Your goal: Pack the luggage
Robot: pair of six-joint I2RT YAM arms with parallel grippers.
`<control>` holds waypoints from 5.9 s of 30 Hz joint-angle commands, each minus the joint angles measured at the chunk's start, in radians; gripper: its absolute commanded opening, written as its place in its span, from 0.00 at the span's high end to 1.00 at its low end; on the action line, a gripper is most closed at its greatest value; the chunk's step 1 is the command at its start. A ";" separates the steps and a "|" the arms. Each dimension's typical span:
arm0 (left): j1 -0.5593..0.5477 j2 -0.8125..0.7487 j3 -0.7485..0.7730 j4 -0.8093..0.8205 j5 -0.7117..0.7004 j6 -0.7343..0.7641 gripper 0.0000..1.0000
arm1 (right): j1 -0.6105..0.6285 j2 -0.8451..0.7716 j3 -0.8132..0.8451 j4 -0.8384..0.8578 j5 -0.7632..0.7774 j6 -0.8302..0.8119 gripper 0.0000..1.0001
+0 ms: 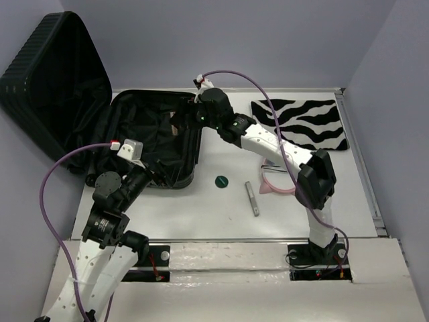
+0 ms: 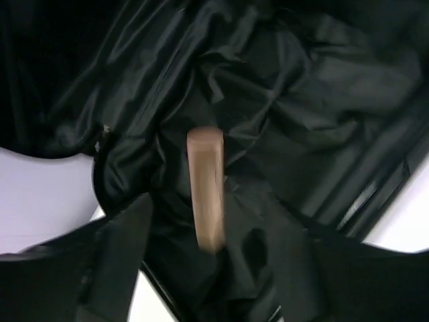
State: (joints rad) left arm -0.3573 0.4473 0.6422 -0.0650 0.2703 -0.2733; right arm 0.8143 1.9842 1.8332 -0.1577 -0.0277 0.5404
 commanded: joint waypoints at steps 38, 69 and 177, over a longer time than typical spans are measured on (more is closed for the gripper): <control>0.020 0.005 0.042 0.036 -0.005 -0.007 0.01 | 0.060 -0.288 -0.383 0.009 0.064 -0.093 0.93; -0.008 -0.002 0.050 0.014 -0.011 0.003 0.01 | 0.060 -0.435 -1.037 -0.224 0.313 0.127 0.71; -0.022 0.154 0.071 0.053 0.023 -0.205 0.01 | -0.250 -0.057 -0.633 -0.158 0.365 -0.231 0.90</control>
State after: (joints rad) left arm -0.3733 0.5652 0.7002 -0.1310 0.1799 -0.3969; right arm 0.4740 1.9774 1.3148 -0.3256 0.3168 0.2852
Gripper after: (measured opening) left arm 0.990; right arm 0.140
